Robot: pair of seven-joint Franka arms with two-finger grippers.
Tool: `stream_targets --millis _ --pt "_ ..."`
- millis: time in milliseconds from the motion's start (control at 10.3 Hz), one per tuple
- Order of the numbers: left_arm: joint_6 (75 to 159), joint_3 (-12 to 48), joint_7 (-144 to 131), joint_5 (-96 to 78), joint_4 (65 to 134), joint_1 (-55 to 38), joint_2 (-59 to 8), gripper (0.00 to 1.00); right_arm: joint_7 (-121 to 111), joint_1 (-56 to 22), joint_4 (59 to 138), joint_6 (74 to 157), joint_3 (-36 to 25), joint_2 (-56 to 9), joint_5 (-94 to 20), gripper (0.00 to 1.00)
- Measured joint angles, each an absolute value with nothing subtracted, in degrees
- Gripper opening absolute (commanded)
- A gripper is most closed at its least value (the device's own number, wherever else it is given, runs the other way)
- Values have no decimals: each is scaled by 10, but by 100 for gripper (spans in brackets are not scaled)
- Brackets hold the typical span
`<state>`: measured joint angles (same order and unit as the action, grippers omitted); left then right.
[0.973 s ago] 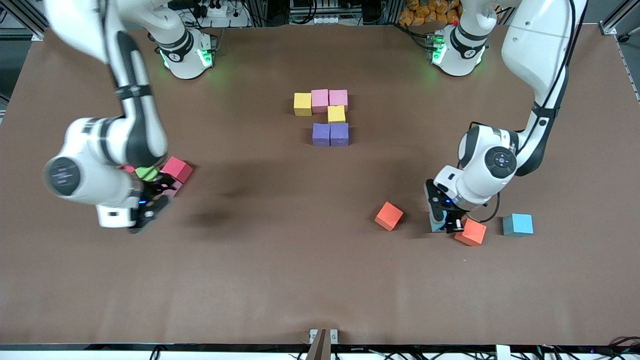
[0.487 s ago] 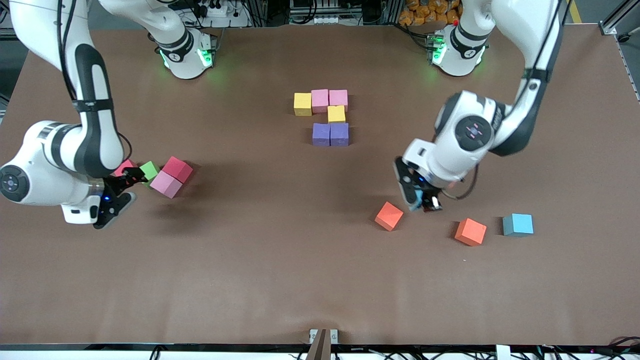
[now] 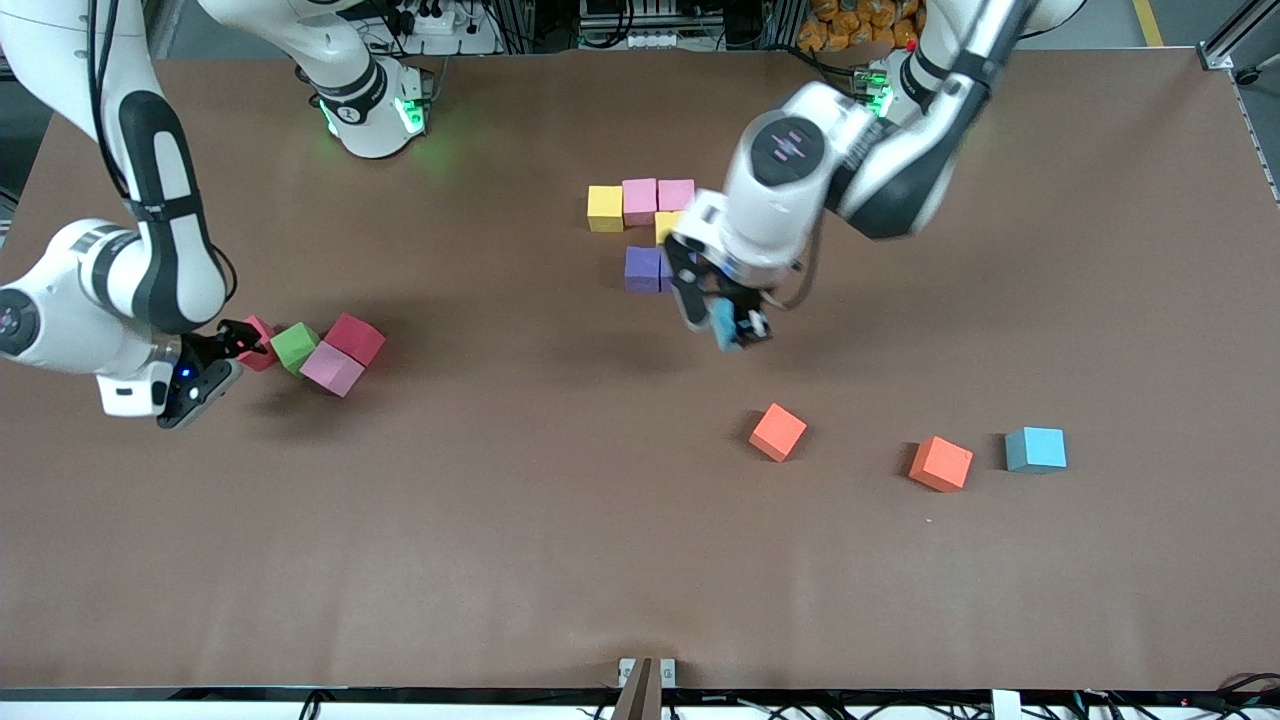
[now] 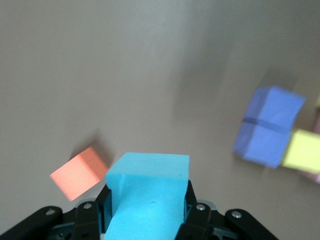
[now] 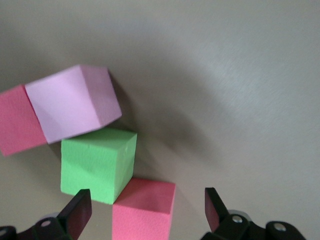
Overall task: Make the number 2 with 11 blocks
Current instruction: 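Carry cyan with the left gripper while the right gripper reaches the pink block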
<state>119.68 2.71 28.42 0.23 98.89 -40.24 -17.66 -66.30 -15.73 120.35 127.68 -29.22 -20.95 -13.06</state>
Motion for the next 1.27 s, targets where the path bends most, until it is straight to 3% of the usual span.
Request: stream_targets --millis 292,876,1265 --pt "1192 24 197 -7 968 -463 -188 22 -711 -132 1244 1285 -296 -204 -130 100" --pt "1192 20 177 -8 896 -511 -272 22 -717 -117 1268 1289 -297 -205 -129 100" --pt "1192 -22 168 -8 872 -585 -315 22 -716 -117 1271 1313 -296 -214 -129 100"
